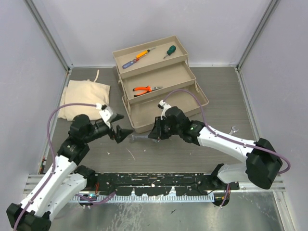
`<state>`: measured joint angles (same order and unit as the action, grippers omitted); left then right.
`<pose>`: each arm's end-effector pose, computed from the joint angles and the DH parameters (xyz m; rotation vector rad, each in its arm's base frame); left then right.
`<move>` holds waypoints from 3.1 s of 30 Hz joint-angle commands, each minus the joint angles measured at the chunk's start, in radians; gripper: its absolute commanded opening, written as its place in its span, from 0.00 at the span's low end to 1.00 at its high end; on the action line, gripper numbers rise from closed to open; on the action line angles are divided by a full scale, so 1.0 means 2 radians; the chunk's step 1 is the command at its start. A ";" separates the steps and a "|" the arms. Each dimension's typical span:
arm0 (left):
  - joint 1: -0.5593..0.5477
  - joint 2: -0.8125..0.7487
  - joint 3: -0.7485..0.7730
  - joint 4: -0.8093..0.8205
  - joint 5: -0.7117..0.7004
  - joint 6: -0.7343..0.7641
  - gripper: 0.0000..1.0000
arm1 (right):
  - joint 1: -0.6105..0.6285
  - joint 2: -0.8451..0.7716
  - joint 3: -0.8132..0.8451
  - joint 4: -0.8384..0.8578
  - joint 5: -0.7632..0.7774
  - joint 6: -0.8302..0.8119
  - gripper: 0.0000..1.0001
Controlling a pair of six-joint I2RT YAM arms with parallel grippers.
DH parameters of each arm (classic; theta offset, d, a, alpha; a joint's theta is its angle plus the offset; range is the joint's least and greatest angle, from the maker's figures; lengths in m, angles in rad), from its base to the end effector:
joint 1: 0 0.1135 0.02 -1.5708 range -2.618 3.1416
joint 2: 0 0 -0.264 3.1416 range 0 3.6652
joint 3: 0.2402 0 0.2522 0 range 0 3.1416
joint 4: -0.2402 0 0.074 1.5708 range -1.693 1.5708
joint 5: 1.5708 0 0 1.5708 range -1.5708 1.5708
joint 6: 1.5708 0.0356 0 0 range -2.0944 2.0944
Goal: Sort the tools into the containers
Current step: Pick up the wrench from the center of the board, then place the wrench in the storage box.
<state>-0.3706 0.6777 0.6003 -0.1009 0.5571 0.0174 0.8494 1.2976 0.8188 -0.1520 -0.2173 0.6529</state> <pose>0.1477 -0.0776 0.3014 0.7400 1.6192 -0.7418 0.1803 0.2166 0.2440 -0.3673 2.3724 1.0221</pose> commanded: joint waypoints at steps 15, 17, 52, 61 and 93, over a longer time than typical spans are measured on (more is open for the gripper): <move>-0.177 0.054 0.006 -0.036 -0.052 0.180 0.75 | -0.011 -0.055 0.058 -0.004 -0.041 0.009 0.01; -0.198 0.078 0.017 -0.038 -0.078 0.188 0.75 | -0.011 -0.060 0.060 -0.007 -0.041 0.009 0.01; -0.274 0.152 0.049 -0.034 -0.173 0.248 0.00 | -0.020 -0.115 0.104 -0.093 0.036 -0.016 0.46; -0.275 0.143 0.099 -0.082 -0.193 0.245 0.00 | -0.020 -0.184 0.112 -0.173 0.239 -0.030 0.61; -0.206 0.606 0.568 -0.226 -0.159 0.283 0.00 | -0.019 -0.389 -0.085 -0.274 0.366 0.095 0.60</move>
<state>-0.8040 1.8694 1.6348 -0.6044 0.2054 0.5518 0.8112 0.5472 0.6605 -0.6949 0.4774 0.8097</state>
